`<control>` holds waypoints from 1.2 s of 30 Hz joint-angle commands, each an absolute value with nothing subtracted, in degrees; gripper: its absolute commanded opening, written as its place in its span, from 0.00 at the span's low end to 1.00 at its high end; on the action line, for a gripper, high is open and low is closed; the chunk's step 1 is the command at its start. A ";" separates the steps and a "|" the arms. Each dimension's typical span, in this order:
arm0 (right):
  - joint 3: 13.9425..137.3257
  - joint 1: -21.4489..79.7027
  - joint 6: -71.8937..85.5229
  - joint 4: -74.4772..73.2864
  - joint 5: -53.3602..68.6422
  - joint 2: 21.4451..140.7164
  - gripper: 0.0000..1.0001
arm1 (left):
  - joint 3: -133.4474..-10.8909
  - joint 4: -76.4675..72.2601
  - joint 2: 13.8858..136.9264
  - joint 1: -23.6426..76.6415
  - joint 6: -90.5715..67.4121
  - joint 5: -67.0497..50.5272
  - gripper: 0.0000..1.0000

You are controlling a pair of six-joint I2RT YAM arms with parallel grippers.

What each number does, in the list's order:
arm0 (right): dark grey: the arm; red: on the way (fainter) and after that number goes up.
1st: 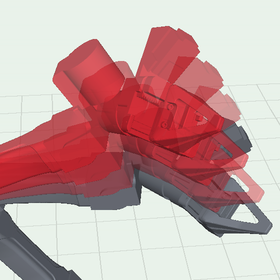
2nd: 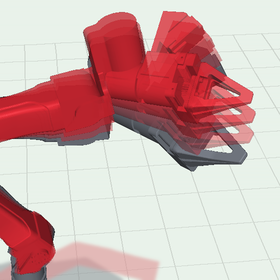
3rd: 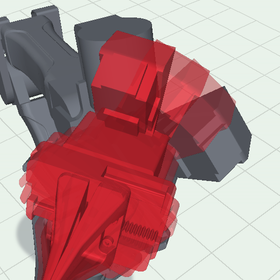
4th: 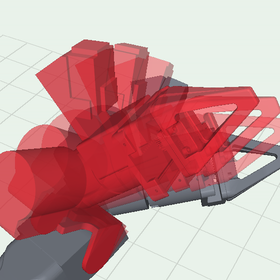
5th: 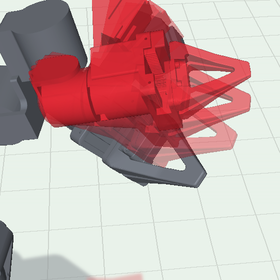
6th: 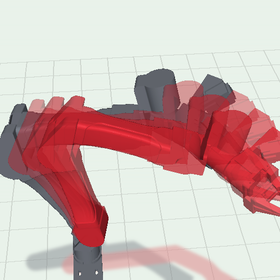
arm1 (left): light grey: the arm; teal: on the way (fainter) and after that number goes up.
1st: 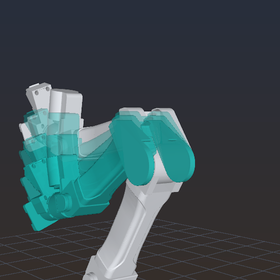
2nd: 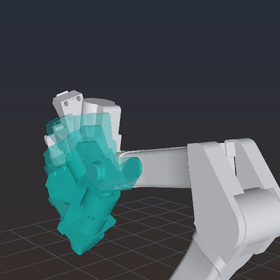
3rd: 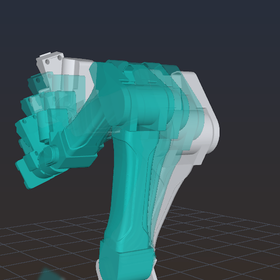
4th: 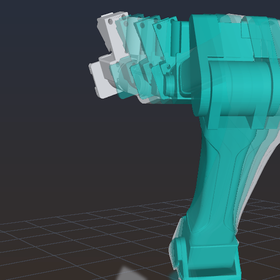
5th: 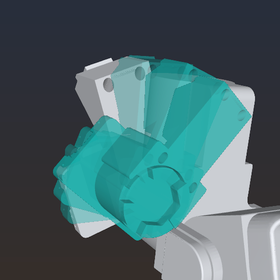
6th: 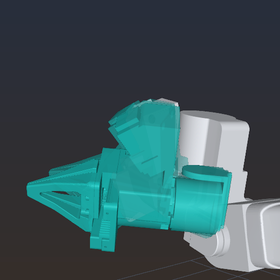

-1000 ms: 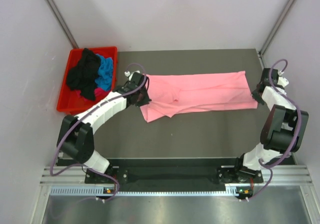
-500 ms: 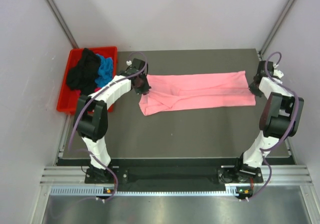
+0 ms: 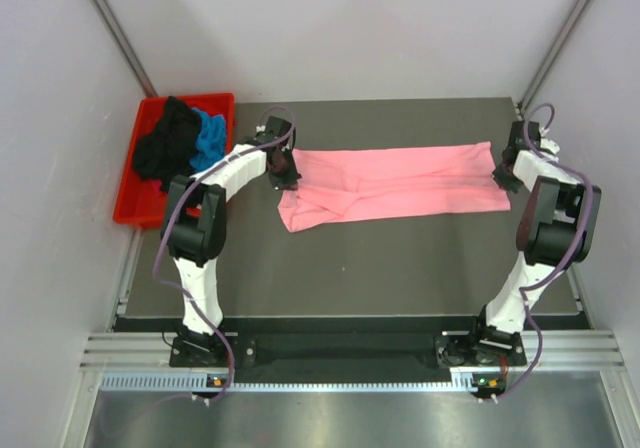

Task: Fold and stack the t-shirts
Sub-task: Fold the tshirt

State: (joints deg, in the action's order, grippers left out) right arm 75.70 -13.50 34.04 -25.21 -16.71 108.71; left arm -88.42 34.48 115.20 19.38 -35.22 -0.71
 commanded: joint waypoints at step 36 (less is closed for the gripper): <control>88.69 -10.99 31.03 -26.46 -19.42 111.82 0.31 | -103.01 41.31 121.04 18.19 -32.96 6.05 0.31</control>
State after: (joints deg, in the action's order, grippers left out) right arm 86.43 -11.68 32.14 -27.22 -18.55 117.16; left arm -100.40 40.01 124.27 18.68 -33.32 2.68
